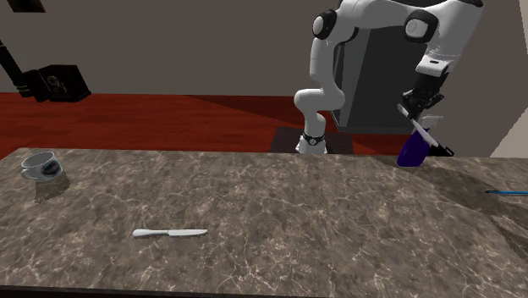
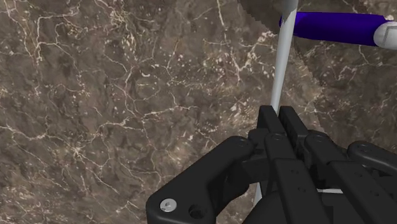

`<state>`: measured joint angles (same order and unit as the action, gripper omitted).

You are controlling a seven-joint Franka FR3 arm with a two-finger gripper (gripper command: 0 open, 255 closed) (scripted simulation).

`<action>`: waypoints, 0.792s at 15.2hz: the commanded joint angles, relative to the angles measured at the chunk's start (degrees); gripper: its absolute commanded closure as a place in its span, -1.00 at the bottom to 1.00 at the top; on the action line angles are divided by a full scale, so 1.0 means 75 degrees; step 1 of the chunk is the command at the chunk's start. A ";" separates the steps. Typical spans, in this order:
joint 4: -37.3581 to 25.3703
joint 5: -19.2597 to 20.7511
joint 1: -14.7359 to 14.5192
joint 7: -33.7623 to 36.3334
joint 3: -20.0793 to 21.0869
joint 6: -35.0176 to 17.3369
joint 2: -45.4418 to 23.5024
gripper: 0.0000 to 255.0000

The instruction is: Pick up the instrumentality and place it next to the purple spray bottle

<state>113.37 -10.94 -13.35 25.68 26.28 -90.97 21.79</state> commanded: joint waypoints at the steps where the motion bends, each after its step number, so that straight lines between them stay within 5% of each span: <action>1: 0.0238 -0.0020 -0.0012 -0.0016 0.0019 -0.0214 0.0028 1.00; 12: 0.1405 -0.0121 -0.0072 -0.0088 0.0142 -0.1329 0.0084 1.00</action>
<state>123.09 -11.78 -13.85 25.01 27.20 -100.02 22.48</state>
